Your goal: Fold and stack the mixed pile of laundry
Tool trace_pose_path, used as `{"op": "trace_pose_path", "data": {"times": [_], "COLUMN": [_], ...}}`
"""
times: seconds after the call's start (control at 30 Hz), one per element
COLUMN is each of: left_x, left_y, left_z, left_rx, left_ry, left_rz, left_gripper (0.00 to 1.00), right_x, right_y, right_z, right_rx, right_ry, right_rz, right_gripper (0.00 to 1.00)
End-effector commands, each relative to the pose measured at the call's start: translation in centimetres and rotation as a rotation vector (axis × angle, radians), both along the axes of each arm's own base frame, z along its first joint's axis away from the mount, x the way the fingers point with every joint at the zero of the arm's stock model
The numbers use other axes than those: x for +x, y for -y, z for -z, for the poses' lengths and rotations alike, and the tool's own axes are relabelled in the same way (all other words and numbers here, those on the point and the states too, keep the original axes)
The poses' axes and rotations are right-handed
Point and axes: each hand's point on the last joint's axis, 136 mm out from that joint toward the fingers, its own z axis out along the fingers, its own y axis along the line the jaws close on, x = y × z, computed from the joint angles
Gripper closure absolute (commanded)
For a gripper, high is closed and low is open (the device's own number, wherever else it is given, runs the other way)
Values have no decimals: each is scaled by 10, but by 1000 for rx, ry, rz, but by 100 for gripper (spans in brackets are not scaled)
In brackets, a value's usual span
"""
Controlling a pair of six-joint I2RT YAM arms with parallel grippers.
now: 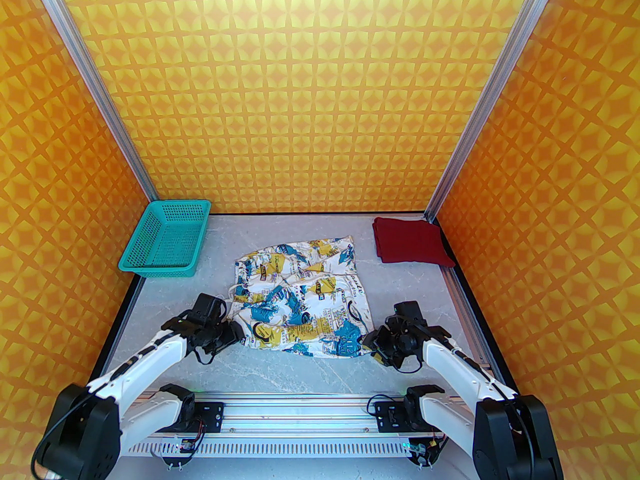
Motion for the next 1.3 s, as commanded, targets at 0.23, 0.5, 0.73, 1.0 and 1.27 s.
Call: {"op": "trace_pose_path", "data": {"times": [0.23, 0.5, 0.73, 1.0, 1.27], "left_x": [15, 11, 17, 29, 44], "left_y": [3, 18, 16, 7, 6], "left_z": [12, 10, 17, -43, -108], "left_rx": [21, 6, 29, 34, 47], "left_ry": [35, 33, 44, 257, 390], "left_rz": [-34, -27, -44, -52, -18], "left_gripper": [53, 61, 89, 100, 100], "right_x": [10, 13, 15, 27, 50], "right_y": [-3, -4, -3, 3, 6], "right_z": [-4, -6, -9, -37, -93], "right_rx": [33, 37, 31, -6, -29], "right_ry": [47, 58, 79, 168, 299], "right_rz": [23, 17, 19, 30, 30], "right_gripper": [69, 77, 85, 100, 100]}}
